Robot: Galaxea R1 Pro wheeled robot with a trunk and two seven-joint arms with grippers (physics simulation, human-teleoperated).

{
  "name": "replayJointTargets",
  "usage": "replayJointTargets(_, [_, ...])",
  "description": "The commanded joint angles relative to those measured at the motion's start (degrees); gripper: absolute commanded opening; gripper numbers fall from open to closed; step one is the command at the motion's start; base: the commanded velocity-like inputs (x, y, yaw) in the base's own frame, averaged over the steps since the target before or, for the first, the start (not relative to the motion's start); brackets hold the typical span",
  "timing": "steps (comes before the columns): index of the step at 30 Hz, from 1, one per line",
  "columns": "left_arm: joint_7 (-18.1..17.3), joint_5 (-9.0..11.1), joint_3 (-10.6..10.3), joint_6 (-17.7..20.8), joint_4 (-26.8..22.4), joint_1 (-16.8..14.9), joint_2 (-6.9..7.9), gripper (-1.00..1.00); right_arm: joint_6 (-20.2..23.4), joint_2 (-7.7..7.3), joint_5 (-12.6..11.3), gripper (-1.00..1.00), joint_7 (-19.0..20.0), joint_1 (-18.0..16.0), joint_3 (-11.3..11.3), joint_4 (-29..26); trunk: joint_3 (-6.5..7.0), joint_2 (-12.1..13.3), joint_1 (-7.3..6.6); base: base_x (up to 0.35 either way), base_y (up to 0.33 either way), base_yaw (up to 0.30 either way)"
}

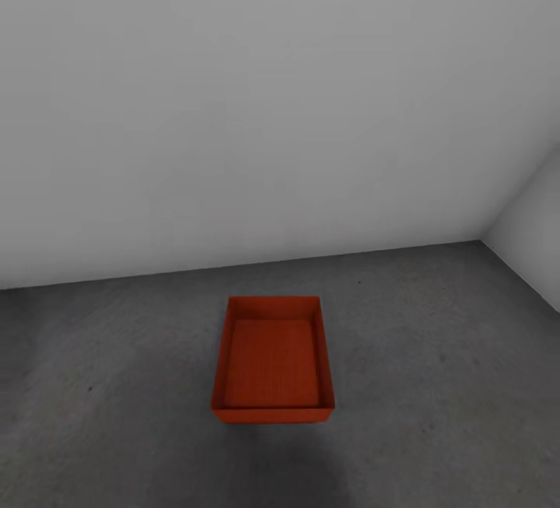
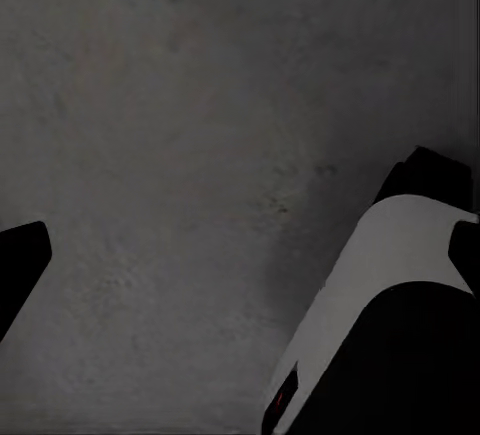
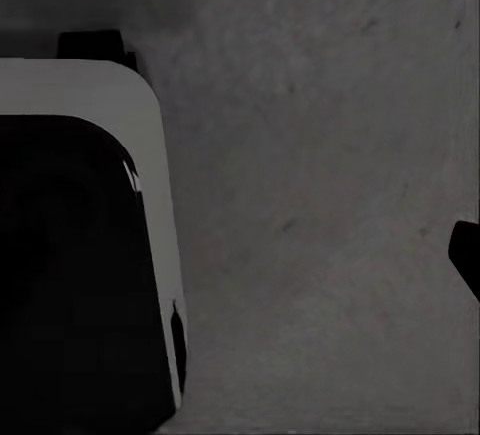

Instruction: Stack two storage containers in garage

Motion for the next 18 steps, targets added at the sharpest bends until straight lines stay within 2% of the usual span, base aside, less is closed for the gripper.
replayJointTargets(1, [-0.26, -0.03, 0.22, 0.11, 0.01, 0.29, -0.21, 1.00, -0.38, 0.11, -0.61, 1.00, 0.00, 0.33, 0.49, 0.17, 0.15, 0.39, -0.23, 0.000, 0.000, 0.000])
replayJointTargets(9, [-5.53, -0.14, 0.22, -0.05, 0.00, 1.87, -0.61, 1.00, -0.33, 1.13, -0.30, 1.00, 0.13, 0.97, 0.47, 0.17, 1.59, 3.60, -1.98, 0.000, 0.000, 0.000])
replayJointTargets(18, [-6.48, -0.31, 0.22, -0.60, 0.00, 3.14, -0.61, 1.00, -0.23, 1.27, 0.01, 1.00, 1.56, 1.90, 0.54, 0.17, 3.21, 7.21, -3.96, 0.000, 0.000, 0.000])
